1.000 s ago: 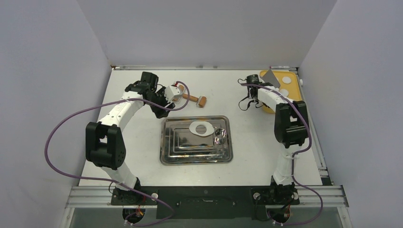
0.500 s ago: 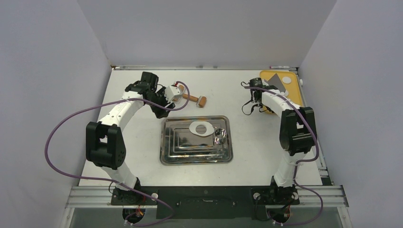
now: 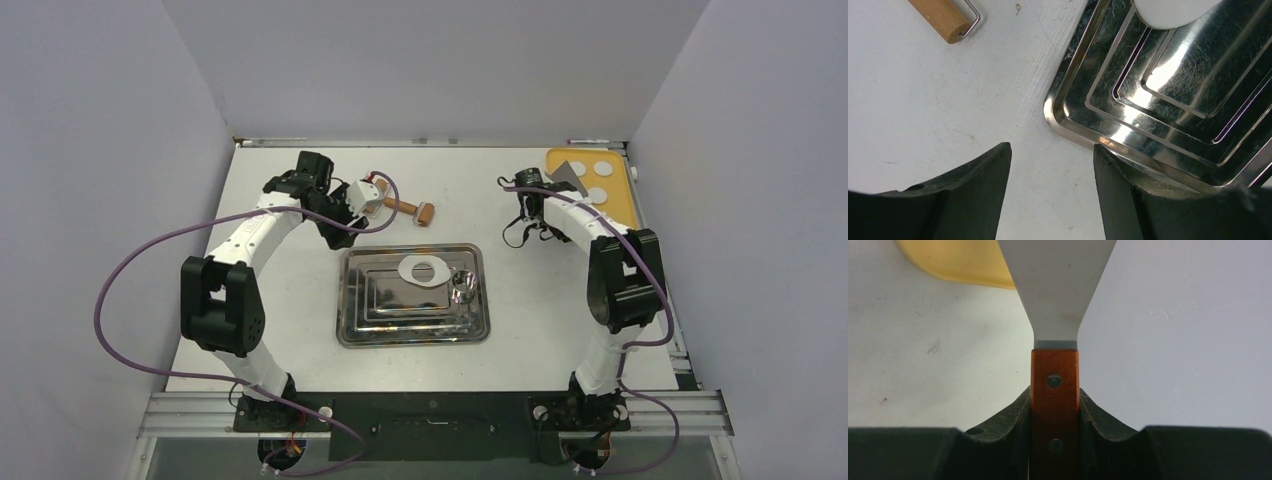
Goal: Roll out the dumpling wrappers from the dough
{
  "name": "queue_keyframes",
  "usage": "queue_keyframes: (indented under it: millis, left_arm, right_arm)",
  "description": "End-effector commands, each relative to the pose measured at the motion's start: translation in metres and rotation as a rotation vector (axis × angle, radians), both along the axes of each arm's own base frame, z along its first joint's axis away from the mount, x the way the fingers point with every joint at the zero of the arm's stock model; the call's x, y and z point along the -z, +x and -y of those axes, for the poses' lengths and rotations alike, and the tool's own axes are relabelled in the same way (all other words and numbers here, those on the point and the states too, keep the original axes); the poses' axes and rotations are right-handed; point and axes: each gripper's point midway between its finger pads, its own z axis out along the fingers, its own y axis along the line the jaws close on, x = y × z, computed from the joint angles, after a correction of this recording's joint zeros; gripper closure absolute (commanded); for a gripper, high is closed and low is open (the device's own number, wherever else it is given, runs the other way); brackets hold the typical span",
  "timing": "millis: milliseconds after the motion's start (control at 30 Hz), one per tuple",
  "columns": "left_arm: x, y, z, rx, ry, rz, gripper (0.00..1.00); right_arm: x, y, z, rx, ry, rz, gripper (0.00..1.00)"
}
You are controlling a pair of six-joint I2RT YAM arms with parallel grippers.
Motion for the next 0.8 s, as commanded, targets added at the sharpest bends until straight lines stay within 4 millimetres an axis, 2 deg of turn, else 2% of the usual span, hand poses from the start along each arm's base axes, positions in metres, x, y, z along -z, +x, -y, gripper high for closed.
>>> queue_keyframes:
  millis: [0, 67, 167, 433, 500, 633, 767]
  left_arm:
    - [-0.017, 0.008, 0.004, 0.018, -0.03, 0.037, 0.42]
    - [-0.018, 0.008, 0.004, 0.014, -0.033, 0.04, 0.42]
    - [-0.02, 0.01, 0.003, 0.002, -0.039, 0.039, 0.42]
    - [-0.02, 0.005, -0.005, -0.029, -0.042, 0.018, 0.42]
    - [-0.018, 0.001, -0.007, -0.035, -0.044, 0.008, 0.42]
    - [-0.013, -0.006, -0.013, -0.052, -0.044, -0.011, 0.42]
    - [-0.01, -0.014, -0.019, -0.072, -0.049, -0.026, 0.42]
  right_arm:
    - [-0.059, 0.007, -0.009, 0.017, 0.027, 0.194, 0.92]
    - [-0.067, 0.01, -0.033, -0.039, 0.085, 0.229, 0.91]
    - [-0.065, 0.01, -0.078, -0.105, 0.212, 0.266, 0.91]
    - [-0.024, 0.001, -0.179, -0.078, 0.735, 0.287, 0.91]
    - [-0.018, 0.003, -0.19, -0.063, 0.827, 0.311, 0.91]
    - [0.002, 0.011, -0.183, 0.026, 0.84, 0.306, 0.91]
    - [0.032, 0.013, -0.189, 0.047, 0.857, 0.234, 0.91]
